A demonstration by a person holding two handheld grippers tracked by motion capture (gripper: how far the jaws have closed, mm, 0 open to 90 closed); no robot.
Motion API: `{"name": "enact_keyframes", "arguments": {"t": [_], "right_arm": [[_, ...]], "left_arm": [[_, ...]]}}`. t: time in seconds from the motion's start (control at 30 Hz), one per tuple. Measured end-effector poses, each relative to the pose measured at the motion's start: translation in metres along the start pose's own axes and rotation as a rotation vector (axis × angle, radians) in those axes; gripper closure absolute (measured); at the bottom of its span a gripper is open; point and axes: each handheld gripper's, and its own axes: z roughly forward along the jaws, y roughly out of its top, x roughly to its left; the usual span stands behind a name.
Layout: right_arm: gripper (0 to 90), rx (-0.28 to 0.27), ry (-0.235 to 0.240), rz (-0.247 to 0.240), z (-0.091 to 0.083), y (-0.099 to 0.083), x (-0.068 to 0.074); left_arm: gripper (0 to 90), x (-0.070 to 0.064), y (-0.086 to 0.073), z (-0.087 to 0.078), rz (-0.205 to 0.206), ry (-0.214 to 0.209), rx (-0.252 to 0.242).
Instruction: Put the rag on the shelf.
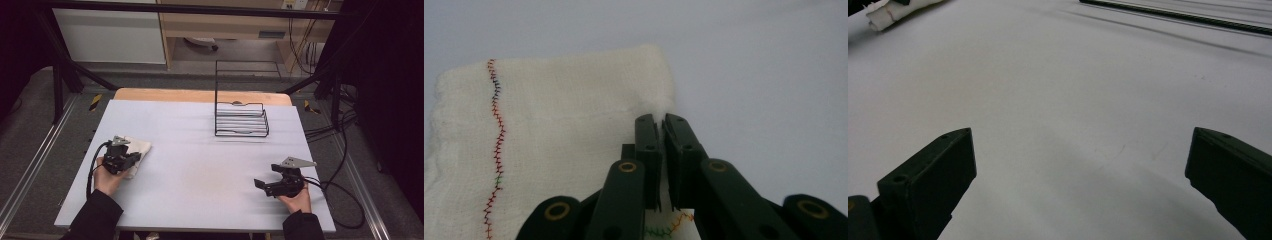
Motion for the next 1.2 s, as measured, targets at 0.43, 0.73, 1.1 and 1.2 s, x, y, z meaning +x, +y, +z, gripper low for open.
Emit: {"name": "enact_keyframes", "arguments": {"t": [0.43,0.73,1.1,1.2], "right_arm": [[0.4,-0.001,-0.002,0.000,0.000,0.000,0.000],[0.3,0.003,-0.002,-0.001,0.000,0.000,0.000],[0.4,0.002,0.000,-0.005,0.000,0.000,0.001],[0.4,0.002,0.002,-0.005,0.001,0.000,0.001]], "left_arm": [[84.6,-0.023,0.002,-0.002,0.016,-0.059,-0.011],[84.6,-0.040,0.002,0.000,0.047,-0.066,-0.027],[84.5,-0.055,0.004,0.003,0.067,-0.077,-0.032],[84.5,-0.060,0.004,0.004,0.075,-0.081,-0.031]]}}
